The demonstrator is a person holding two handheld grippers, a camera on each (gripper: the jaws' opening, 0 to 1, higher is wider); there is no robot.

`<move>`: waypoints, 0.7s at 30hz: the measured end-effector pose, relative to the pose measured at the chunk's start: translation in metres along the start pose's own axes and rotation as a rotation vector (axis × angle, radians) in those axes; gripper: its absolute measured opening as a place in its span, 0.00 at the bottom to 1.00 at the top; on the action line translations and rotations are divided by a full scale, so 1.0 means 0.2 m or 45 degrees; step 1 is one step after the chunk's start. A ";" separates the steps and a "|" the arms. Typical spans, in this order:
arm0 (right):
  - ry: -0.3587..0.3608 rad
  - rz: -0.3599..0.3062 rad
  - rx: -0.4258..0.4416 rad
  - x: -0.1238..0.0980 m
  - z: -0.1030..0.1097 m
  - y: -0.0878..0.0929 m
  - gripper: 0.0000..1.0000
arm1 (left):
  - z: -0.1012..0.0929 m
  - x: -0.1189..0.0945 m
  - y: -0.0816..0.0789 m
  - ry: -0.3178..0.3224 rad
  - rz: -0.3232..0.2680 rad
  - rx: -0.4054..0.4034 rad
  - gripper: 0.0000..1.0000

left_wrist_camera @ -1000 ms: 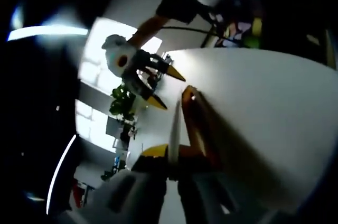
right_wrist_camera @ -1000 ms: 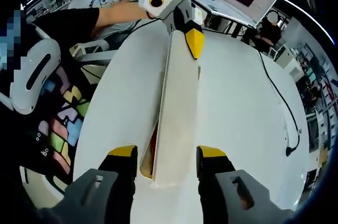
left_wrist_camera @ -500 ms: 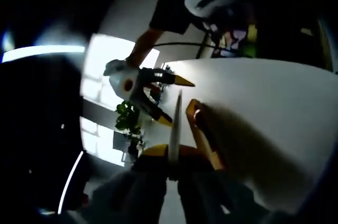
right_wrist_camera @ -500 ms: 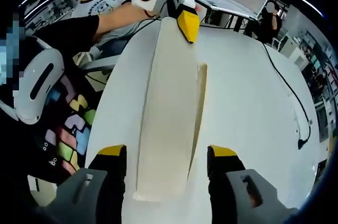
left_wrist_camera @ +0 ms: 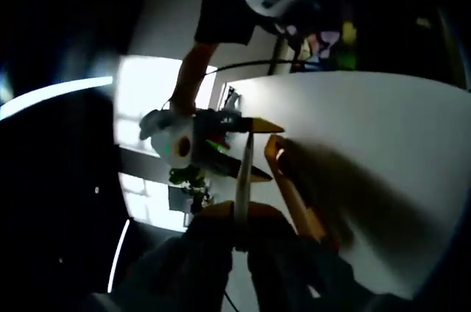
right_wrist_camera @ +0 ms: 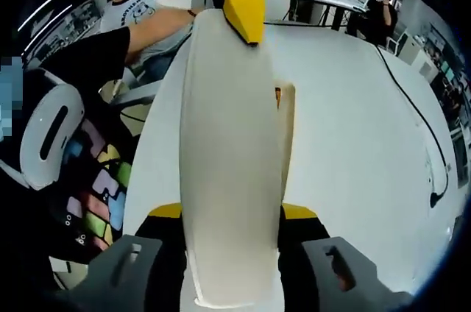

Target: Arrange the utensils inside the cutlery case until each visible utensil rests in its matching compartment.

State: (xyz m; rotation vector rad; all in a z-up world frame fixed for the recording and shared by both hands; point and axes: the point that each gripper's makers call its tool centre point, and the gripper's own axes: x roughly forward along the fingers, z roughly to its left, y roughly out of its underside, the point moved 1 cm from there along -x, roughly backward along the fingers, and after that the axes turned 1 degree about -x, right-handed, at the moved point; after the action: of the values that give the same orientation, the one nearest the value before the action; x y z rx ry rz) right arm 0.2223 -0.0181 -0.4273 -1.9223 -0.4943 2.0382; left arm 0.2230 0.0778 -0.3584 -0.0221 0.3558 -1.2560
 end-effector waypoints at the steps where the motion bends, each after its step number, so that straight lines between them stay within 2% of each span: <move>1: 0.016 0.010 -0.017 -0.01 -0.01 0.00 0.48 | 0.00 0.00 0.01 -0.001 0.004 -0.002 0.03; 3: 0.092 0.008 -0.044 -0.01 -0.04 -0.01 0.48 | 0.00 -0.01 0.01 -0.009 0.016 -0.004 0.03; 5: 0.085 0.013 -0.026 -0.01 -0.01 -0.01 0.48 | 0.00 -0.02 0.03 -0.011 0.022 -0.020 0.04; 6: 0.110 0.023 -0.015 0.00 -0.01 -0.01 0.48 | 0.01 -0.02 0.05 -0.010 0.051 -0.071 0.05; 8: 0.127 0.029 0.001 0.00 -0.01 0.00 0.48 | 0.02 -0.02 0.06 -0.003 0.075 -0.073 0.05; 11: 0.163 0.058 0.010 0.01 -0.01 0.02 0.48 | -0.03 -0.01 0.10 0.061 0.135 -0.201 0.11; 12: 0.176 0.066 0.003 0.02 -0.02 0.02 0.48 | -0.04 -0.01 0.12 0.081 0.160 -0.224 0.16; 14: 0.192 0.071 0.007 0.01 -0.03 0.03 0.48 | -0.04 0.00 0.13 0.083 0.174 -0.254 0.17; 17: 0.180 0.056 0.045 0.02 -0.03 0.03 0.48 | -0.08 -0.01 0.15 0.147 0.230 -0.408 0.24; 19: 0.210 0.065 0.036 0.02 -0.04 0.04 0.48 | -0.07 -0.01 0.17 0.148 0.257 -0.388 0.24; 20: 0.217 0.075 0.020 0.03 -0.03 0.05 0.48 | -0.10 -0.01 0.17 0.191 0.281 -0.452 0.27; 21: 0.213 0.081 0.022 0.03 -0.03 0.06 0.48 | -0.13 0.00 0.16 0.234 0.299 -0.544 0.34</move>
State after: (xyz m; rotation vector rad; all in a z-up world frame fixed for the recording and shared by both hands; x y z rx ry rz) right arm 0.2279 -0.0251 -0.4383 -2.1003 -0.3786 1.8906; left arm 0.2455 0.0933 -0.3895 -0.2250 0.7601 -0.9341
